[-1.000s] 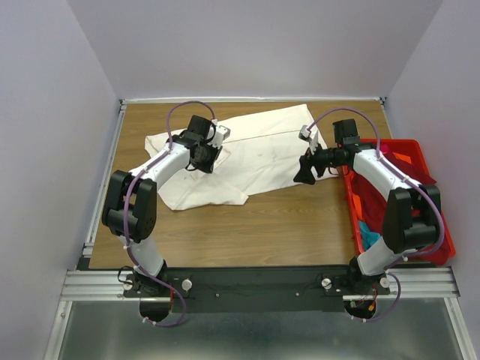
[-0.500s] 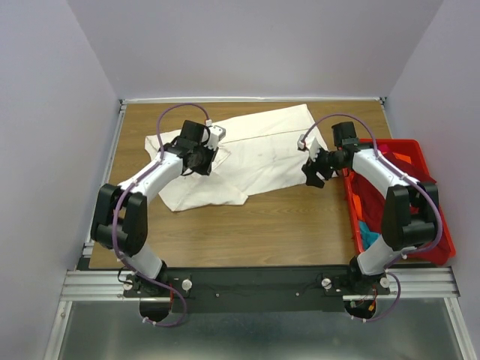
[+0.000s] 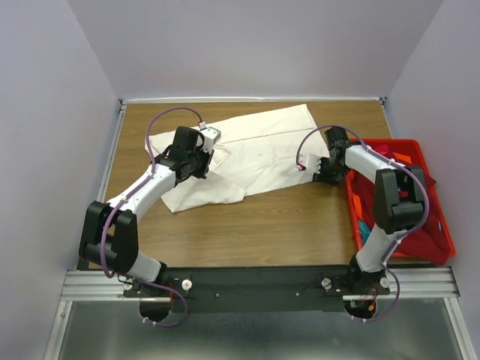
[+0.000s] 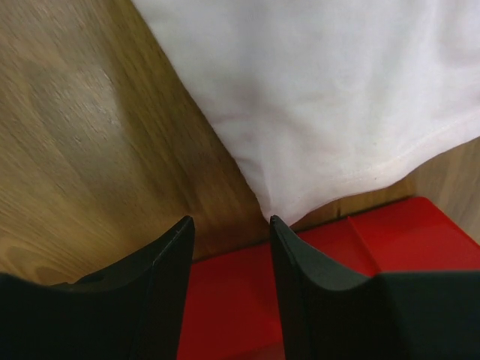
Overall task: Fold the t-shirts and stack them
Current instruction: Fold the tshirt
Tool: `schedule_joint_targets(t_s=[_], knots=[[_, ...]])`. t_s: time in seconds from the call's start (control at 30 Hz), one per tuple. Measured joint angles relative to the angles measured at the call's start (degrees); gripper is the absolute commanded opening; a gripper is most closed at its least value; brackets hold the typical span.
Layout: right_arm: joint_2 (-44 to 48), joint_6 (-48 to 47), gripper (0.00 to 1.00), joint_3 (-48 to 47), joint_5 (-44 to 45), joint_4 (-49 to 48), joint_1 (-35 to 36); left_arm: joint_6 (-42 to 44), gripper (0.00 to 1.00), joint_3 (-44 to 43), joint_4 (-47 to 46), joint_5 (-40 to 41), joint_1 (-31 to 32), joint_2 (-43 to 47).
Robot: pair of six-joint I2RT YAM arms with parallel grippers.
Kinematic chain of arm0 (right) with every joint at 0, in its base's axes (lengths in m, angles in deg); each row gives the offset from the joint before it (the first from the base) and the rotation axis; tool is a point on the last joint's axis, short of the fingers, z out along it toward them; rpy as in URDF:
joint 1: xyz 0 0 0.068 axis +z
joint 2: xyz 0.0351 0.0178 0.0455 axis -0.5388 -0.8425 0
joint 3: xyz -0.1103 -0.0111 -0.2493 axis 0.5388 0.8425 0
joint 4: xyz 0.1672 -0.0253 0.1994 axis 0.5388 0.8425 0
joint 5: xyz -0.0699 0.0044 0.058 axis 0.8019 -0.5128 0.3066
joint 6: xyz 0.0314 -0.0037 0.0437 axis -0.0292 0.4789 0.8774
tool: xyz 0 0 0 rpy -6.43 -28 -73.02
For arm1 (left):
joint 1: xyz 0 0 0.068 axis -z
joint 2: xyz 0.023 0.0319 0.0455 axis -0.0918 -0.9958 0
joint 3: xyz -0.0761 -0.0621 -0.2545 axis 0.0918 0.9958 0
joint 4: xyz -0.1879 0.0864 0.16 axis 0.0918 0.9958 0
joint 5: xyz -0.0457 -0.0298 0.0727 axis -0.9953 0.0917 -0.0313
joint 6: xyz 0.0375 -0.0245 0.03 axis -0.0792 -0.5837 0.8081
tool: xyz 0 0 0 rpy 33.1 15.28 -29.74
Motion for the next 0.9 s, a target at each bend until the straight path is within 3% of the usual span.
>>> schedule_joint_targets(t_s=[0.5,0.57,0.6,0.7,0.8,0.9], knots=[[-5.2,-2.3,0.48,-2.2,8.3,-3.7,0.7,-0.7,0.00,0.0,-1.7,-0.1,0.0,1.7],[-5.7,-2.4,0.36,-2.6,8.5,-4.3,0.7,-0.7,0.00,0.0,-1.7,-0.1,0.0,1.9],[-5.9,-2.2,0.26,-2.6,8.4,-4.5,0.7,-0.7,0.00,0.0,-1.7,-0.1,0.0,1.9],[-6.6,-1.7,0.10,-3.0,8.6,-5.0,1.0,-0.7,0.00,0.0,-1.7,-0.1,0.0,2.5],[-6.7,-1.1,0.01,-3.1,8.6,-5.3,1.1,-0.7,0.00,0.0,-1.7,-0.1,0.0,3.4],[-6.4,-0.2,0.01,-3.2,8.5,-5.4,1.1,-0.9,0.00,0.0,-1.8,0.1,0.0,4.7]])
